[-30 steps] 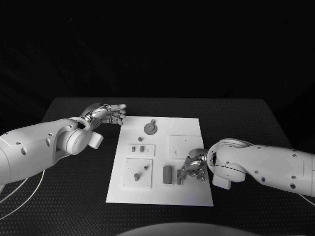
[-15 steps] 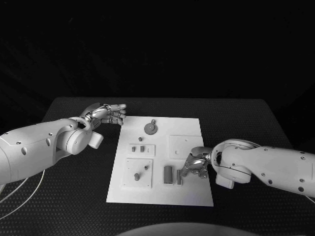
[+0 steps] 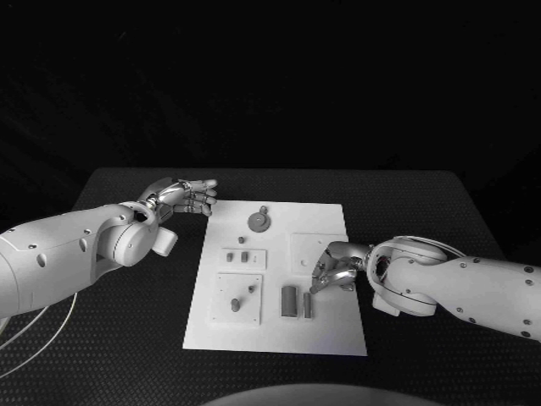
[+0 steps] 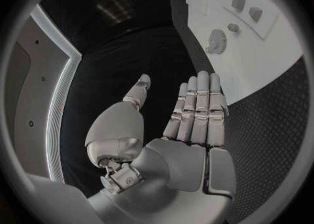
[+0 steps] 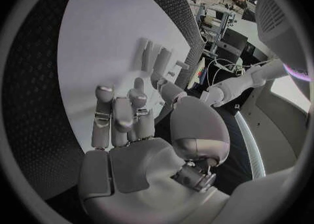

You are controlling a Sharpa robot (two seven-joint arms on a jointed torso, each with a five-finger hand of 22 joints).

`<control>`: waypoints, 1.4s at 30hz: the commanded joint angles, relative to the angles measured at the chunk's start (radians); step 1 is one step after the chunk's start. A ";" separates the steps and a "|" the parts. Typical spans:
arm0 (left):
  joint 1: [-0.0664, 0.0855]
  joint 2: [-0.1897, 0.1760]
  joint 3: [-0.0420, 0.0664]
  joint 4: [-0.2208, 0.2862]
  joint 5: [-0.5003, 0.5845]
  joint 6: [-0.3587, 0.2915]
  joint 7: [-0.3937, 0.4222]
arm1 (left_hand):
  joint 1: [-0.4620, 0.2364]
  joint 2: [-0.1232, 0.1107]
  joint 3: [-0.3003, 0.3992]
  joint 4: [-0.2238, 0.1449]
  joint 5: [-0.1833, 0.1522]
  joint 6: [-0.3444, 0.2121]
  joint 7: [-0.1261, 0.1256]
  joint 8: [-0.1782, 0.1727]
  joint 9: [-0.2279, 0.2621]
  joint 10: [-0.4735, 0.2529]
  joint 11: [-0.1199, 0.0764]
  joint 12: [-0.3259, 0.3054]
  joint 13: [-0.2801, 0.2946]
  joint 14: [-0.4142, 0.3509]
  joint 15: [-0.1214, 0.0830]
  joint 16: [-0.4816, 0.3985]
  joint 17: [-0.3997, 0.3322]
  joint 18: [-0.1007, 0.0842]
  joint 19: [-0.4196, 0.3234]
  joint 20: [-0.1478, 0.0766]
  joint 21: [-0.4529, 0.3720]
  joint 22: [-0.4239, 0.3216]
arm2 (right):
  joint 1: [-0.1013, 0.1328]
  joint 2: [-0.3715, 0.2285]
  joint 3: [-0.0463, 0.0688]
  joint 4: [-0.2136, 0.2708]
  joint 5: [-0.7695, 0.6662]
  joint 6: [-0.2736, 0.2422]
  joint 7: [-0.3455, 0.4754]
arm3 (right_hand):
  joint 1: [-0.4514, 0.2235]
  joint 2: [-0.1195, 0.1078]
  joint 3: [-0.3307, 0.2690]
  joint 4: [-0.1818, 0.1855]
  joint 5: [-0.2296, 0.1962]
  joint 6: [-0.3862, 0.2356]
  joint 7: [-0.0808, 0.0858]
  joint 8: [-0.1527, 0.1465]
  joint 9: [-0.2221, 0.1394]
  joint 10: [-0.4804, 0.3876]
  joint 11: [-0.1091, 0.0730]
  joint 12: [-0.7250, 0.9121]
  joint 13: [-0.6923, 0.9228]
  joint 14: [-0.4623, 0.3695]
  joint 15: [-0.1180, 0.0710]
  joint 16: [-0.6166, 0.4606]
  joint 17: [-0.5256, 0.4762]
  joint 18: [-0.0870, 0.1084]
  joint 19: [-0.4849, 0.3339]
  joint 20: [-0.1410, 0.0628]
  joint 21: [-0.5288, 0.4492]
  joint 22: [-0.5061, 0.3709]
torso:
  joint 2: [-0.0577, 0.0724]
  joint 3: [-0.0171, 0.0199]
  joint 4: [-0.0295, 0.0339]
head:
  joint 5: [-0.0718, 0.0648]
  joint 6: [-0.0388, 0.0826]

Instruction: Assemble the parts on the task board

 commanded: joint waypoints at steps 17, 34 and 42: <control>0.001 0.001 0.001 0.003 -0.003 0.018 0.000 | -0.010 0.008 0.003 -0.001 -0.004 -0.010 -0.001 0.006 -0.001 -0.006 -0.003 0.001 0.000 -0.007 0.001 -0.007 0.002 0.001 -0.003 0.001 0.001 0.000 | -0.015 0.011 0.000 -0.013 -0.118 0.001 0.084 | 0.143 0.070 0.011 -0.002 0.003 -0.043 0.037 -0.005 -0.006 -0.003 0.012 0.009 -0.002 -0.012 0.006 -0.006 0.001 0.045 -0.011 0.004 -0.001 0.016 | 0.000 -0.0010 0.0011 | -0.002 -0.002; 0.001 0.000 0.001 0.003 -0.003 0.017 -0.002 | -0.010 0.008 0.003 -0.002 -0.004 -0.012 0.000 0.005 -0.002 -0.007 -0.002 0.000 -0.001 -0.007 0.001 -0.007 0.002 0.002 -0.003 0.001 0.001 0.000 | -0.019 0.020 0.000 -0.009 -0.105 0.032 0.104 | 0.163 0.101 0.022 -0.001 0.003 -0.028 0.036 0.001 -0.008 0.000 0.010 0.011 -0.004 -0.010 0.006 -0.004 0.008 0.045 -0.016 0.009 0.001 0.018 | -0.001 -0.0014 0.0011 | -0.002 -0.004; 0.001 0.000 0.001 0.004 -0.003 0.017 -0.003 | -0.011 0.009 0.003 -0.002 -0.004 -0.013 0.000 0.005 -0.002 -0.007 -0.002 0.000 -0.001 -0.007 0.001 -0.007 0.003 0.002 -0.003 0.001 0.001 0.000 | -0.026 0.032 0.000 -0.023 -0.105 0.033 0.100 | 0.163 0.103 0.022 -0.001 0.003 -0.026 0.035 0.002 -0.008 0.001 0.010 0.011 -0.004 -0.011 0.005 -0.004 0.007 0.045 -0.016 0.010 0.002 0.018 | 0.000 -0.0019 0.0010 | -0.002 -0.005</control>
